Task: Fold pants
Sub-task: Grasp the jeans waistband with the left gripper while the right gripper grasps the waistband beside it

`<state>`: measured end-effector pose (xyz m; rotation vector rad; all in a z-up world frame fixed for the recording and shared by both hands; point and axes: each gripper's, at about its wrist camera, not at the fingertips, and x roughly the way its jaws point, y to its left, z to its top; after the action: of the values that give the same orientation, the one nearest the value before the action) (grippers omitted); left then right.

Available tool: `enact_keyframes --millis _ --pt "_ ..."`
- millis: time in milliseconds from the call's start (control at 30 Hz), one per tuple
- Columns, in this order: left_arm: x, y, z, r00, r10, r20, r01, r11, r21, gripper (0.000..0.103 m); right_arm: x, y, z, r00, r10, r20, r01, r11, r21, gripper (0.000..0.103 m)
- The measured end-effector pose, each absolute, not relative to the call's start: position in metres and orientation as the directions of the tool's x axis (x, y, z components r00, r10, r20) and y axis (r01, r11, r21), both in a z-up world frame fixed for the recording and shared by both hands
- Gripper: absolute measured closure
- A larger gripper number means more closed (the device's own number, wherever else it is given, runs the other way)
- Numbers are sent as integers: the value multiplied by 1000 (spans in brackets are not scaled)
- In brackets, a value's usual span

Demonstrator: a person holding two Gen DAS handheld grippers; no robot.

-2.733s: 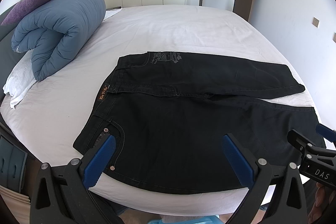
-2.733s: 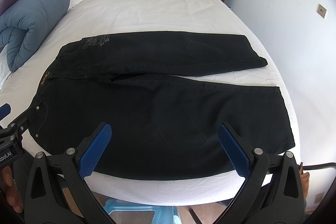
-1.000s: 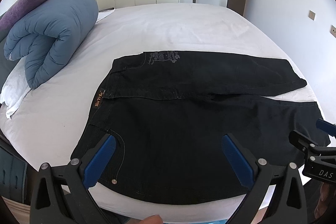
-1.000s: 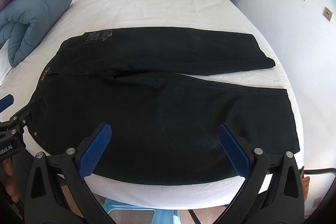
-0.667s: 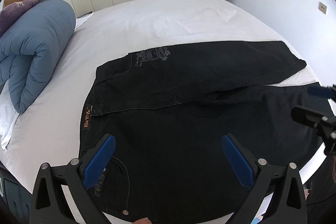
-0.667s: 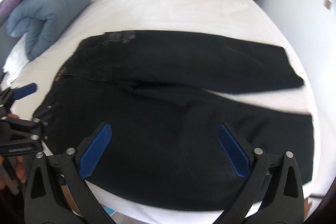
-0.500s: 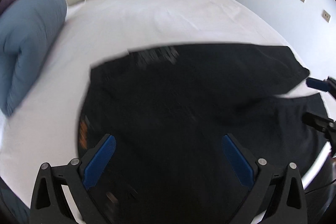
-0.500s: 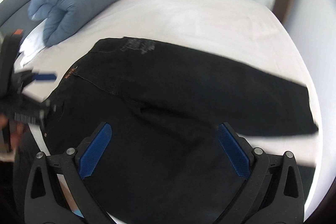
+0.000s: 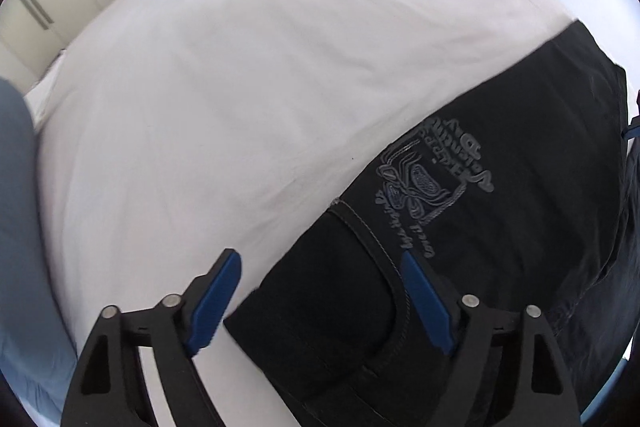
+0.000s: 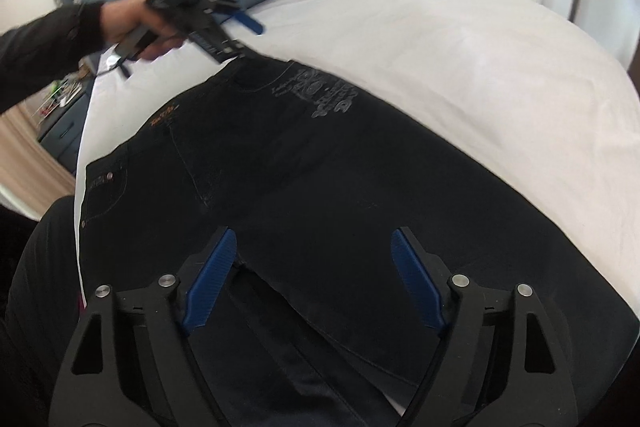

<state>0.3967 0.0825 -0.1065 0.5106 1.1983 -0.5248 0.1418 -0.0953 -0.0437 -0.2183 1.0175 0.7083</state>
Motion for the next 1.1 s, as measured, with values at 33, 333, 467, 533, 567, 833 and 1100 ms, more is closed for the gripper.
enact_keyframes --millis 33,333,467,533,567,833,1100 --pt "401 81 -112 258 -107 -960 639 764 86 20 143 -94 -51 310 446 -840 -646 747 158 31" --pt "431 91 -146 66 -175 -982 682 727 -84 30 164 -82 -88 215 473 -854 -715 672 192 48" --pt "433 89 -145 23 -194 -981 676 726 -128 52 181 -78 -82 218 480 -850 -734 654 182 48" --pt "428 87 -141 46 -169 -985 686 722 -92 84 194 -76 -77 220 473 -853 -739 652 171 48" --pt "425 87 -140 63 -151 -987 690 721 -66 91 201 -75 -74 219 471 -855 -742 649 167 48" --pt "334 70 -102 295 -136 -946 731 669 132 98 254 -50 -62 251 411 -876 -763 641 82 60" --pt "265 80 -58 436 -190 -880 696 691 196 98 291 -22 -67 233 366 -901 -792 609 43 68"
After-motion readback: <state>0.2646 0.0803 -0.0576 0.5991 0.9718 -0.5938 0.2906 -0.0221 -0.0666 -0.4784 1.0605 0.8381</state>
